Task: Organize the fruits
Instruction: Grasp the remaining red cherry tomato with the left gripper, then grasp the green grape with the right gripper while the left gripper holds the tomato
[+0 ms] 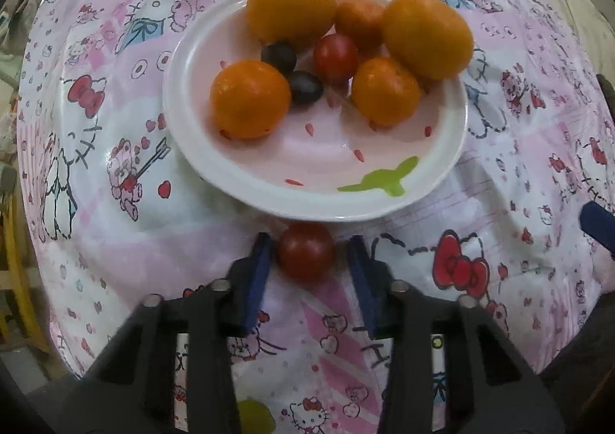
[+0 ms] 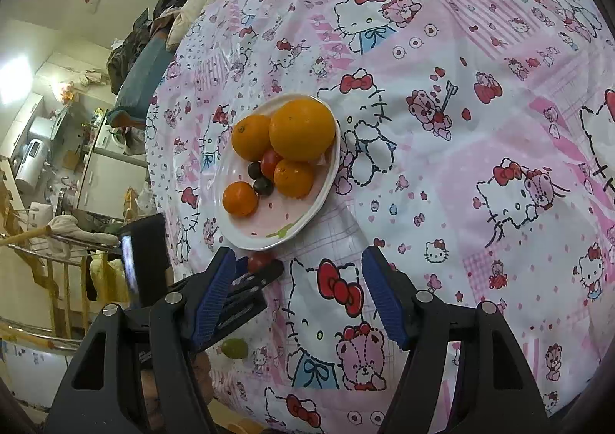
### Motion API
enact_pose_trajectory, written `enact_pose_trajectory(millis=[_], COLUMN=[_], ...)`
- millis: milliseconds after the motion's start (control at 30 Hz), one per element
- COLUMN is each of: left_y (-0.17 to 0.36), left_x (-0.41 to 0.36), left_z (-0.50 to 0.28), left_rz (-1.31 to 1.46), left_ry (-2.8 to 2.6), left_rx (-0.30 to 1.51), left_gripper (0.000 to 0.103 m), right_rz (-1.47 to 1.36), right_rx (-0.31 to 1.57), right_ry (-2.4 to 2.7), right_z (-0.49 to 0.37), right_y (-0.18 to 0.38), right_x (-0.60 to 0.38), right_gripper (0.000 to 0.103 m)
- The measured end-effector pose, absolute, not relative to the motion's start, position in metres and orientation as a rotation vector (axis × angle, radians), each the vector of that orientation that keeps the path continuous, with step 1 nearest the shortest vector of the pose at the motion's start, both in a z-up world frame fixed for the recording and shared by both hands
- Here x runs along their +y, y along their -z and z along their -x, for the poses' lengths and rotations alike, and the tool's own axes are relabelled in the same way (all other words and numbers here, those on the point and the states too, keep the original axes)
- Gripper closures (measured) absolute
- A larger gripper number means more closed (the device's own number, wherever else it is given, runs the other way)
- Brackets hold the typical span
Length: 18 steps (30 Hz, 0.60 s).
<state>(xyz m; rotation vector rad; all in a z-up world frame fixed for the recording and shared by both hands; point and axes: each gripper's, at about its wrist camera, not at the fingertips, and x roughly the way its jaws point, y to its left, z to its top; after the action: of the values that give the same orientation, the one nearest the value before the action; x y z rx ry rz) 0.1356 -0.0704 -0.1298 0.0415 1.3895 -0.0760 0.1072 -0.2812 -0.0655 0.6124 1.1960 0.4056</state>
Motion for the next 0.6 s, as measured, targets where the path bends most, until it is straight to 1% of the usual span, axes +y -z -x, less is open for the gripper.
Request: enact_pose_trajectory(millis=[200,600], left_y=[0.127,0.092], left_x=[-0.072,-0.044], left_z=[-0.132,-0.121], left_rz=[-0.062,0.040], left_ry=[0.065,0.071], left_rx=[1.379,1.310], left_gripper=[0.078,0.078], right_rz=[-0.623,-0.568], right_rx=[1.190,1.192], right_ry=[-0.418,-0.412], right_z=[-0.106,-0.105], right_y=[0.064,0.065], right_x=[-0.283,-0.271], right_gripper=[0.032,0.032])
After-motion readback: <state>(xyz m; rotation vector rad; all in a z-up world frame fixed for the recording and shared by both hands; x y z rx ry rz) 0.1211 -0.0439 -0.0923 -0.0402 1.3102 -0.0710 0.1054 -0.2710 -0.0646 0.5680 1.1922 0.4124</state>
